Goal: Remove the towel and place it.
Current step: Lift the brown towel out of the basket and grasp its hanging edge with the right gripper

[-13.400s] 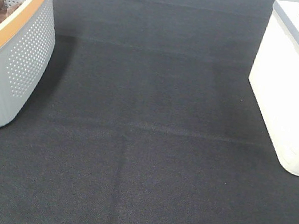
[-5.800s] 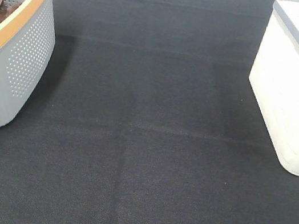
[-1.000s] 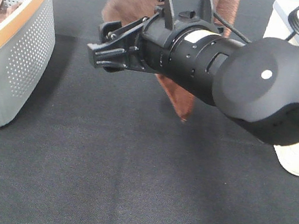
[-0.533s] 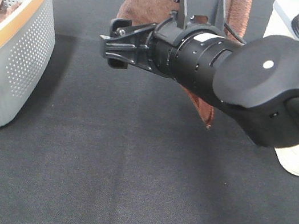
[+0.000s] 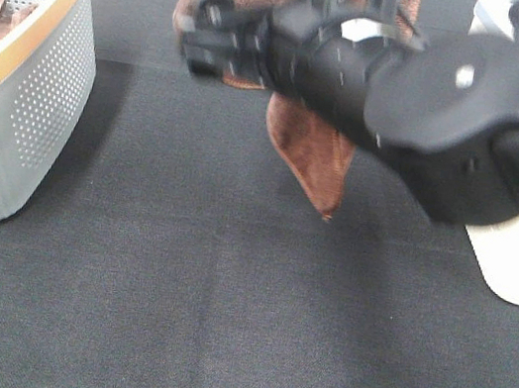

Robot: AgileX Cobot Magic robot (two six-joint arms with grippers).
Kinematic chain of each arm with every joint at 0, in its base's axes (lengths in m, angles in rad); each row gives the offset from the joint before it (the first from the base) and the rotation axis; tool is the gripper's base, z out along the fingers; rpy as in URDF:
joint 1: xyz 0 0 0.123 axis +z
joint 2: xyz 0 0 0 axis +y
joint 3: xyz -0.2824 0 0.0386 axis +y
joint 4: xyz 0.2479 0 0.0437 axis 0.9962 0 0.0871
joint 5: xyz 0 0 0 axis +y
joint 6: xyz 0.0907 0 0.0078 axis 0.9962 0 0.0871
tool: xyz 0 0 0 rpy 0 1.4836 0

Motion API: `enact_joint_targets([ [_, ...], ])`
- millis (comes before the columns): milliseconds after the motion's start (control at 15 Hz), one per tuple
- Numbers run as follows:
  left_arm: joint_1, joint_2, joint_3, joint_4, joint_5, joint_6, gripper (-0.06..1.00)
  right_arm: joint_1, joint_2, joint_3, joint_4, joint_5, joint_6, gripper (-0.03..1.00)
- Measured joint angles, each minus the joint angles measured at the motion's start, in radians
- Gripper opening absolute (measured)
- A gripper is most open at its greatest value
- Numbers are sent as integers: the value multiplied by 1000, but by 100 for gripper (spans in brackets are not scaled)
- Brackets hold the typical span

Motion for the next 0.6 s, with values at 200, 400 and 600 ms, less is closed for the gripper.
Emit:
enact_joint_targets([
  [200,-9,0,0,0,19,0,0,0,0,-21,-5,0,6,91],
  [400,-30,0,0,12,30,0,0,0,0,-21,-9,-2,6,91],
  [600,-30,0,0,15,47,0,0,0,0,-21,45,-27,-9,85],
])
